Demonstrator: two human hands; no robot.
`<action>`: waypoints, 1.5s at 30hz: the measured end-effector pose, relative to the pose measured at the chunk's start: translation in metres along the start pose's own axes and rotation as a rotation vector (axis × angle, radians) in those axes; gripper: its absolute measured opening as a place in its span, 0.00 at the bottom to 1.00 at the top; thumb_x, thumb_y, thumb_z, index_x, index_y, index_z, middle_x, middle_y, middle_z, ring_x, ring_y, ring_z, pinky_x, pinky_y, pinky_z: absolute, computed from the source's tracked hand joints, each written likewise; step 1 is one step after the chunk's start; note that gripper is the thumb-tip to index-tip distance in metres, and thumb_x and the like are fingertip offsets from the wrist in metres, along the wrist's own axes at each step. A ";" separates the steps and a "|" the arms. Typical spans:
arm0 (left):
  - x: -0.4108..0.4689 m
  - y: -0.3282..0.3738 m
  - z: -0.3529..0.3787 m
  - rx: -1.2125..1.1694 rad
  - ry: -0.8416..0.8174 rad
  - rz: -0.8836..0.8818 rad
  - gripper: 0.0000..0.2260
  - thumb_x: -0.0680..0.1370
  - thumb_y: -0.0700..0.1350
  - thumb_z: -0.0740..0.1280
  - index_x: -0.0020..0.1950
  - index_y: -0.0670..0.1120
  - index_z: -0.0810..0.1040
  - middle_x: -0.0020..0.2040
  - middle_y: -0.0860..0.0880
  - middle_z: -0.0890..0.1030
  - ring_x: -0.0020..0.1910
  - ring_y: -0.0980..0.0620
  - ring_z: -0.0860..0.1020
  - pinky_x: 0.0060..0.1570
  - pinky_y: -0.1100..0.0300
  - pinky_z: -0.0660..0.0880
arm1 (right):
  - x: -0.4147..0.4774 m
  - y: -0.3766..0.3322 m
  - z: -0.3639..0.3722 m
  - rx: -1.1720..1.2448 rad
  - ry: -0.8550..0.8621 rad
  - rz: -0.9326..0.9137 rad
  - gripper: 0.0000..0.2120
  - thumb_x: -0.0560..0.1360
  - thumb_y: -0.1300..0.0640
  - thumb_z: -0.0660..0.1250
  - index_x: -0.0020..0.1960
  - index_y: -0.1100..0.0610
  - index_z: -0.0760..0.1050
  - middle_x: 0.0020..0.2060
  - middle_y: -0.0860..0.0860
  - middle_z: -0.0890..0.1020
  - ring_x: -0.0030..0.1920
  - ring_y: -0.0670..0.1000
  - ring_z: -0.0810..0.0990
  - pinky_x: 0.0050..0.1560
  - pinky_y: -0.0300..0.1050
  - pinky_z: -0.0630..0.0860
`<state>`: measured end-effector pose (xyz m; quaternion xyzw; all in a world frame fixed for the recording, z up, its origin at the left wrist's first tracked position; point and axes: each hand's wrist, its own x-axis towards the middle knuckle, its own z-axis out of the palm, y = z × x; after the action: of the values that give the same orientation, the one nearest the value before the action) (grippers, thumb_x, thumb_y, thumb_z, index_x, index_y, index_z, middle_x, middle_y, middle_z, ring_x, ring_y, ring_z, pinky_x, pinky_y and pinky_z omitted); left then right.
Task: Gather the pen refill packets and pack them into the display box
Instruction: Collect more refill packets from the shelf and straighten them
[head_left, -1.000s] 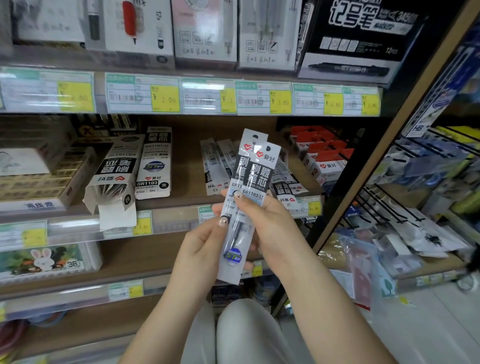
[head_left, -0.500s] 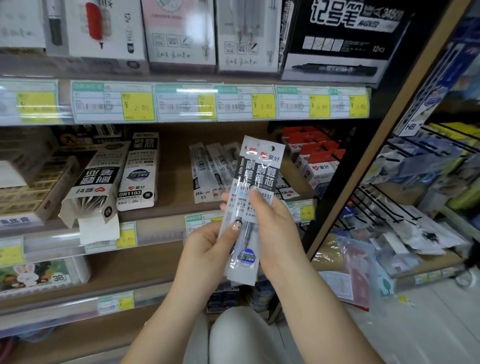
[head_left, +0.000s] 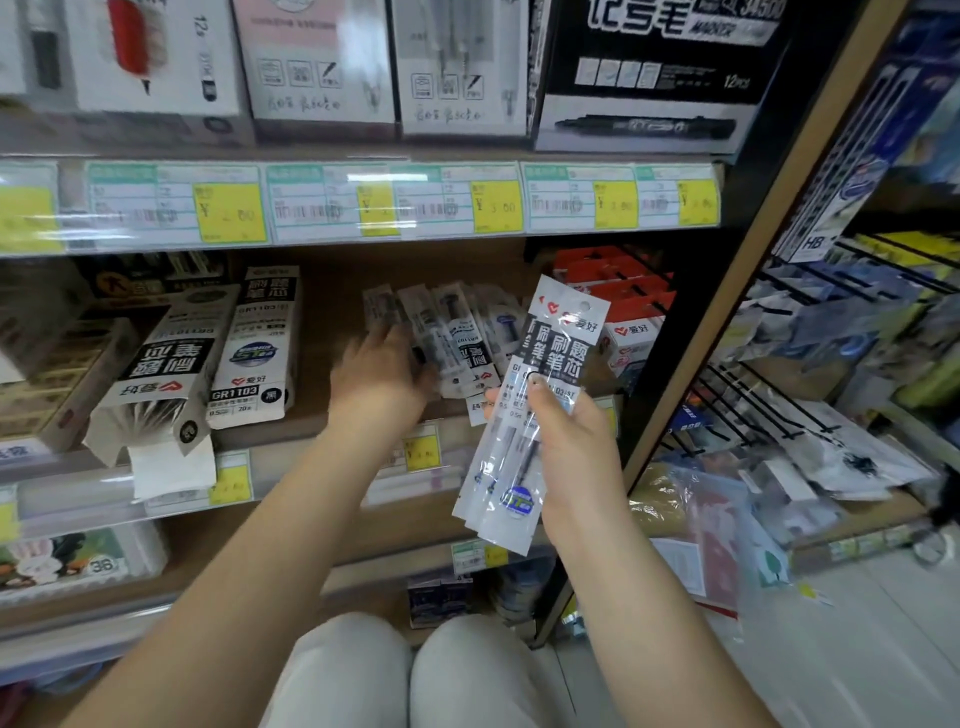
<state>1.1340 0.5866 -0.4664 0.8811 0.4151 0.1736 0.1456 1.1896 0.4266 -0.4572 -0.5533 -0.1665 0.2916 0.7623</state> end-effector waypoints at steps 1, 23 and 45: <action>0.004 0.002 0.000 0.048 -0.099 -0.036 0.18 0.77 0.52 0.62 0.65 0.47 0.70 0.63 0.42 0.74 0.60 0.38 0.73 0.55 0.48 0.72 | 0.000 0.000 0.000 0.000 -0.003 -0.004 0.07 0.79 0.57 0.61 0.49 0.54 0.77 0.36 0.49 0.85 0.37 0.47 0.84 0.37 0.43 0.78; 0.000 -0.005 -0.038 0.087 0.230 -0.087 0.12 0.76 0.33 0.60 0.57 0.41 0.76 0.44 0.37 0.80 0.42 0.37 0.78 0.34 0.54 0.69 | 0.001 0.004 0.005 -0.084 0.063 -0.084 0.06 0.79 0.56 0.62 0.48 0.51 0.77 0.38 0.49 0.86 0.40 0.49 0.85 0.42 0.47 0.78; -0.109 -0.046 -0.063 -1.288 0.074 -0.321 0.05 0.75 0.33 0.67 0.47 0.41 0.77 0.39 0.45 0.85 0.36 0.51 0.84 0.33 0.64 0.79 | -0.019 0.001 0.020 0.079 0.013 0.034 0.09 0.79 0.54 0.62 0.51 0.56 0.79 0.40 0.51 0.86 0.41 0.50 0.85 0.40 0.46 0.78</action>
<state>1.0110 0.5371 -0.4484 0.5386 0.3590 0.3933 0.6529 1.1631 0.4294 -0.4507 -0.5272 -0.1404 0.3074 0.7797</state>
